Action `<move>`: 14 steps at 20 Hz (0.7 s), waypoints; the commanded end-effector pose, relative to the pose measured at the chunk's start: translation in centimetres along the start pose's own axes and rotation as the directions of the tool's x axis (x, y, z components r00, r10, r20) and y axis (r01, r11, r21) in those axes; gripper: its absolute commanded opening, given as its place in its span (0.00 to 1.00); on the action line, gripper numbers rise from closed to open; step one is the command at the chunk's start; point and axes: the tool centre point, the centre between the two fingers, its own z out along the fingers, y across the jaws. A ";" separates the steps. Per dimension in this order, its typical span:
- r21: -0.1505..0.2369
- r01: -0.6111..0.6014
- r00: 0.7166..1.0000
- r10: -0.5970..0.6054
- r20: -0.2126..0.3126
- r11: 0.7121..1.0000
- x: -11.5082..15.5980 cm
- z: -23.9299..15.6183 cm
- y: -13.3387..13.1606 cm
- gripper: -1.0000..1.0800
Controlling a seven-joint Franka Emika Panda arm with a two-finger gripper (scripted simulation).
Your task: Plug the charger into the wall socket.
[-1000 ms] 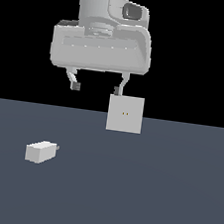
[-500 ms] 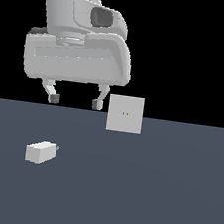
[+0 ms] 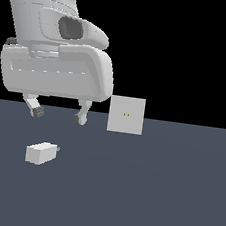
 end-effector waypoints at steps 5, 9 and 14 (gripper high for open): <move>-0.009 -0.020 0.999 0.019 -0.031 1.000 -0.9 1.0 -1.0 0.96; -0.013 -0.027 0.999 0.027 -0.042 1.000 -1.3 1.4 -1.3 0.96; -0.015 -0.032 0.998 0.031 -0.047 0.999 -1.5 1.7 -1.5 0.96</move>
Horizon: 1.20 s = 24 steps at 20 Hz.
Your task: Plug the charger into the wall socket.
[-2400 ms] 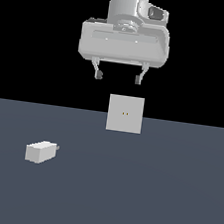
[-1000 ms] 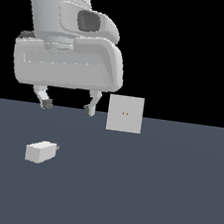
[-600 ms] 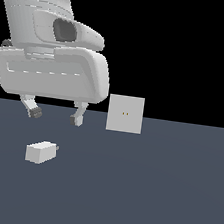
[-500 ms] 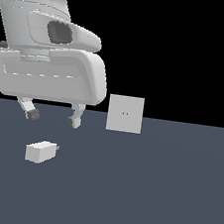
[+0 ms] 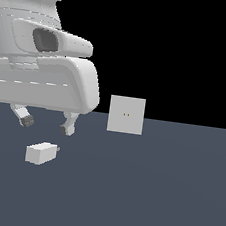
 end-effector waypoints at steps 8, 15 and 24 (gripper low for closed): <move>-0.001 -0.002 1.000 0.002 0.000 1.000 -0.1 0.3 0.0 0.96; 0.000 -0.003 1.000 0.003 0.001 1.000 -1.0 2.5 0.0 0.96; 0.000 -0.003 1.000 0.003 0.001 1.000 -1.9 4.7 0.0 0.96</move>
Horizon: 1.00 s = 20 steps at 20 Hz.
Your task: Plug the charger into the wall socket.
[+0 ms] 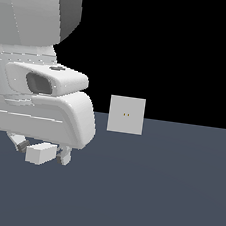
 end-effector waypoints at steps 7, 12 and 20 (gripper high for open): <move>0.001 0.000 1.000 0.000 -0.001 1.000 0.0 0.2 0.0 0.00; 0.000 -0.002 1.000 0.002 0.000 1.000 0.0 0.2 0.1 0.00; 0.007 0.017 1.000 -0.017 -0.002 1.000 0.8 -0.2 1.1 0.00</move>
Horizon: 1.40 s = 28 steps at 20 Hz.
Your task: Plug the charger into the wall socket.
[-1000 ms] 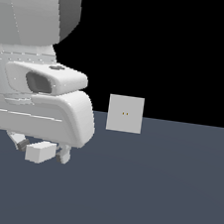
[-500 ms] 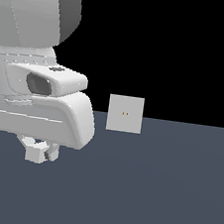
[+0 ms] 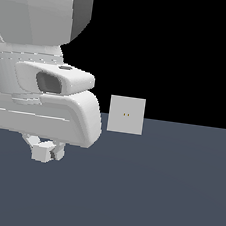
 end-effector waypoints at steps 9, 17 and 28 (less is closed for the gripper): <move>0.022 0.060 0.998 -0.060 -0.005 0.998 2.8 -1.3 3.4 0.00; 0.043 0.117 0.993 -0.117 -0.010 0.992 5.8 -2.4 6.5 0.00; 0.068 0.182 0.983 -0.182 -0.013 0.981 9.4 -3.6 9.8 0.00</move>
